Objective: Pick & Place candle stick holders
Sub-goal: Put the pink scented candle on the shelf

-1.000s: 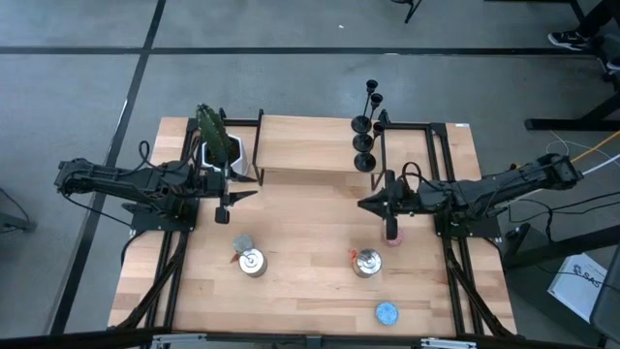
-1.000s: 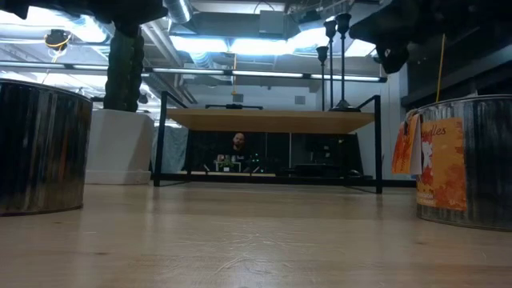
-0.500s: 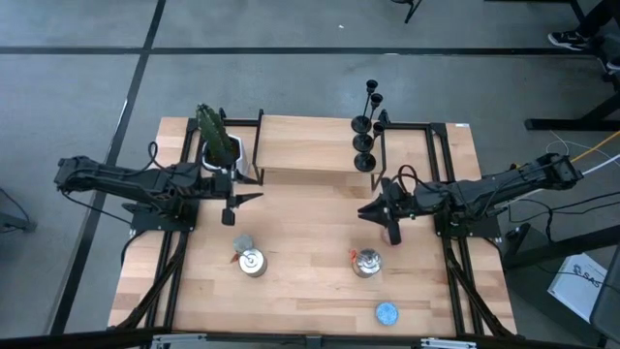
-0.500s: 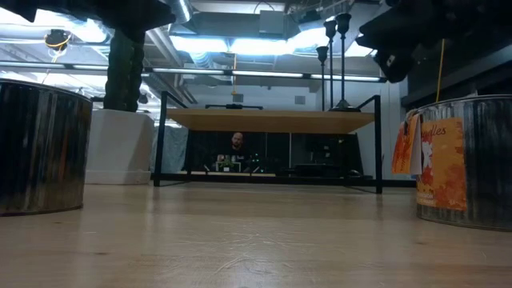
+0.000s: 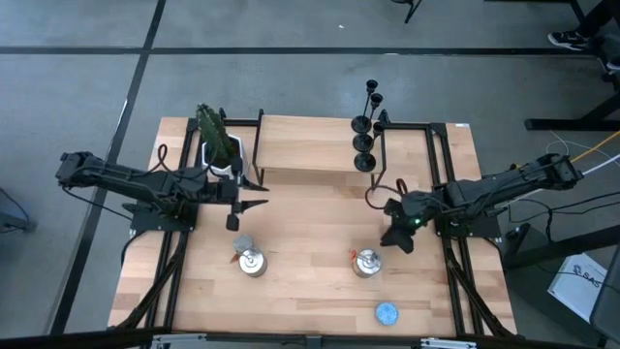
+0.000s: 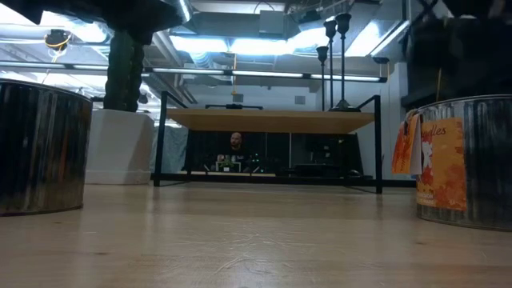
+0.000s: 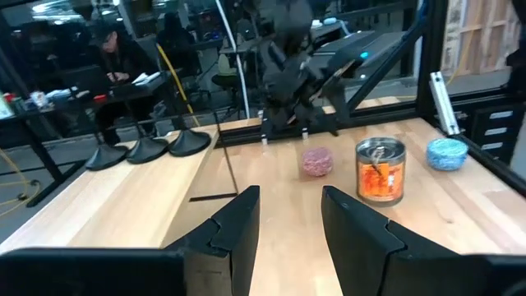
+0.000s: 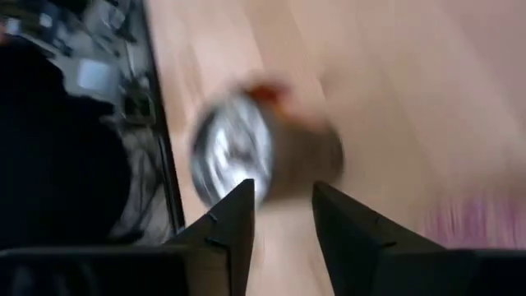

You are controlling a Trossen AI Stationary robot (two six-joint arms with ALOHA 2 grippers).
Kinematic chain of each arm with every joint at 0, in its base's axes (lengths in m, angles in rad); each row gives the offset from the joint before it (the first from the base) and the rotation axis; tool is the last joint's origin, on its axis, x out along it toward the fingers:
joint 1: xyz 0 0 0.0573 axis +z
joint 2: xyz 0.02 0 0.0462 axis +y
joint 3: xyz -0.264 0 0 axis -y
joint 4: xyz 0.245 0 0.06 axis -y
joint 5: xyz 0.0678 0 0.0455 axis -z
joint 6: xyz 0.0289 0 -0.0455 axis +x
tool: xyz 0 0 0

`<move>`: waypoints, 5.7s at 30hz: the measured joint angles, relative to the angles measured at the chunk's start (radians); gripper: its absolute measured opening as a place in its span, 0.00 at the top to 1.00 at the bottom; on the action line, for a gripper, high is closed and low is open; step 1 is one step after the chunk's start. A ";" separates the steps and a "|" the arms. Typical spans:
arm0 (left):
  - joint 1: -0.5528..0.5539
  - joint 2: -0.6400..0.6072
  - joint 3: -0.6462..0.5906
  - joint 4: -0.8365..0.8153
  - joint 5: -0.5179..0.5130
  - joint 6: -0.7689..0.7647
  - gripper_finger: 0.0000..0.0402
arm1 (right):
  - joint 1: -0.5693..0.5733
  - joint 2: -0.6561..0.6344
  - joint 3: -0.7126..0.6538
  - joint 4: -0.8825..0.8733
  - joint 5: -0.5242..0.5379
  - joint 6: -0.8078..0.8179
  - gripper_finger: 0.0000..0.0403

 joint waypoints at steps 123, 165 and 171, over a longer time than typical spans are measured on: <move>-0.123 0.000 0.000 -0.019 0.027 -0.046 0.68 | 0.060 0.504 0.450 0.018 0.132 -0.650 0.75; -0.123 0.000 0.001 -0.065 0.043 -0.070 0.68 | 0.193 -0.113 0.034 0.219 0.196 -0.821 0.75; -0.123 0.000 0.001 -0.072 0.042 -0.073 0.68 | 0.193 -0.321 -0.219 0.426 0.310 -0.863 0.75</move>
